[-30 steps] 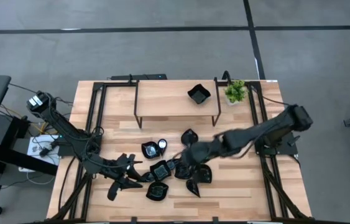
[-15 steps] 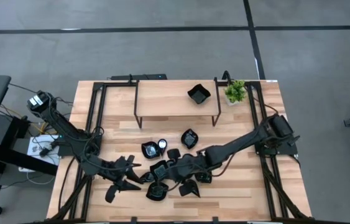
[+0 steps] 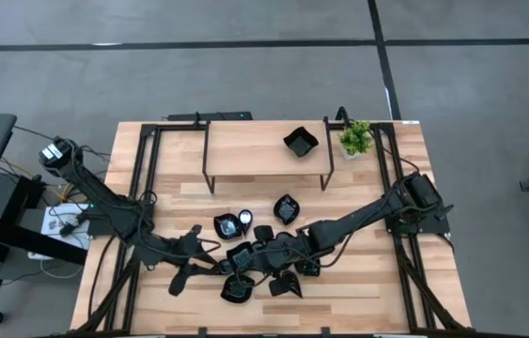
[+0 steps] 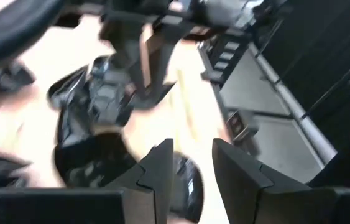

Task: Pick & Place Mini shaped plates
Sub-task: Stack the black distorted square plate on the black distorted square plate on the shelf

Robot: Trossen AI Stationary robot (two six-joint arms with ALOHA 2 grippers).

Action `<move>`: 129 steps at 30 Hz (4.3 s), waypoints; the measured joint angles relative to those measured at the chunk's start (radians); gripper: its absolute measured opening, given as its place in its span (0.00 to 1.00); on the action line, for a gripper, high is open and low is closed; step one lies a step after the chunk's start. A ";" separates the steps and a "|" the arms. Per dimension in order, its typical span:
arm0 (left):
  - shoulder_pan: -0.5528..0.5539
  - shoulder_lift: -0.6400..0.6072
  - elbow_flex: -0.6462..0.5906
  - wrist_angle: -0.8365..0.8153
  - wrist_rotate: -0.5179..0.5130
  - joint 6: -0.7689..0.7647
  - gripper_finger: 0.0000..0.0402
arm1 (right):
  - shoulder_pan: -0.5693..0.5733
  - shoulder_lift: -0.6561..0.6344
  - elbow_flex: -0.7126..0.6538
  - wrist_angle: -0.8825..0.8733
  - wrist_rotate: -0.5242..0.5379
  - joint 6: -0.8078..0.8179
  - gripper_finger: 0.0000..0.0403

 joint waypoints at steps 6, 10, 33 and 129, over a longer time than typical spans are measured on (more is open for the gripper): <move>-0.001 -0.135 0.000 -0.199 0.017 -0.004 0.28 | 0.014 0.000 0.000 0.015 0.000 0.013 0.12; -0.001 -0.235 0.000 -0.289 0.017 -0.007 0.28 | 0.015 0.000 0.000 0.015 0.000 0.105 0.12; -0.005 -0.225 0.000 -0.276 0.021 -0.031 0.28 | 0.074 -0.001 0.000 0.030 0.031 0.110 0.12; -0.001 -0.221 0.000 -0.146 0.020 0.006 0.28 | -0.021 0.144 0.048 -0.006 -0.045 -0.106 0.12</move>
